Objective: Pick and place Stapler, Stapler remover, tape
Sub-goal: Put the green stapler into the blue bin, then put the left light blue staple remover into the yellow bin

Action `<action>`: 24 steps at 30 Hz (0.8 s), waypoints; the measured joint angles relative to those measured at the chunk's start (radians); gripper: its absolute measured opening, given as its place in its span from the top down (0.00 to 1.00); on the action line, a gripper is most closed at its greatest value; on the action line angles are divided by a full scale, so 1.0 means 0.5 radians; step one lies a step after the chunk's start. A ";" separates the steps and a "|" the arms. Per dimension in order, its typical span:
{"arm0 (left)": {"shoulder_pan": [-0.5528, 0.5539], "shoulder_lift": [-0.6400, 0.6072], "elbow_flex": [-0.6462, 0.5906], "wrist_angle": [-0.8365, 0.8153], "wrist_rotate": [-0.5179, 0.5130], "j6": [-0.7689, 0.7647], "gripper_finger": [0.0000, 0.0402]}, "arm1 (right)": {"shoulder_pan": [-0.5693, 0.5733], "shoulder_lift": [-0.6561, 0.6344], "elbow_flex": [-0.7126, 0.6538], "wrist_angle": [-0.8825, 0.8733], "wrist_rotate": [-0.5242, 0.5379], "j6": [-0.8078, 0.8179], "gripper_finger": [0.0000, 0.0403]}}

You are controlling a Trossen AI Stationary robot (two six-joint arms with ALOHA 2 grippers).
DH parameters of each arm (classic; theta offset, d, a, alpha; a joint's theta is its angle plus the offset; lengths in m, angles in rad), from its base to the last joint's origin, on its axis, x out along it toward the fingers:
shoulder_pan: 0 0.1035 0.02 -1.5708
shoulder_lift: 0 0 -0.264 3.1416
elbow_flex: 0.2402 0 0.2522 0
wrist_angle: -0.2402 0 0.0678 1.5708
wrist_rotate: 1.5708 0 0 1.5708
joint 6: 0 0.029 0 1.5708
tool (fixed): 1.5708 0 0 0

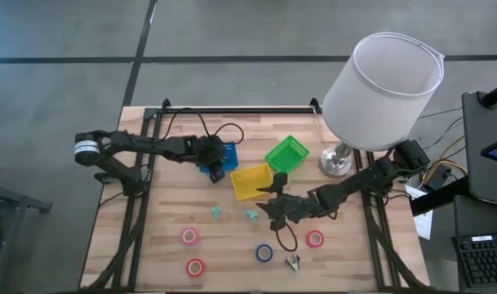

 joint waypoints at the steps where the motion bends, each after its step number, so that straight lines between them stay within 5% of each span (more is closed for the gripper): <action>1: 0.000 0.000 0.000 -0.001 -0.005 0.016 0.78 | 0.000 0.000 0.000 0.000 0.000 0.000 0.43; 14: -0.002 0.000 0.000 0.004 -0.050 0.027 0.59 | -0.001 0.000 0.000 0.000 -0.285 0.234 0.43; 24: -0.169 -0.102 0.129 0.019 0.011 -0.075 0.58 | 0.000 0.001 -0.033 -0.001 -0.366 0.431 0.40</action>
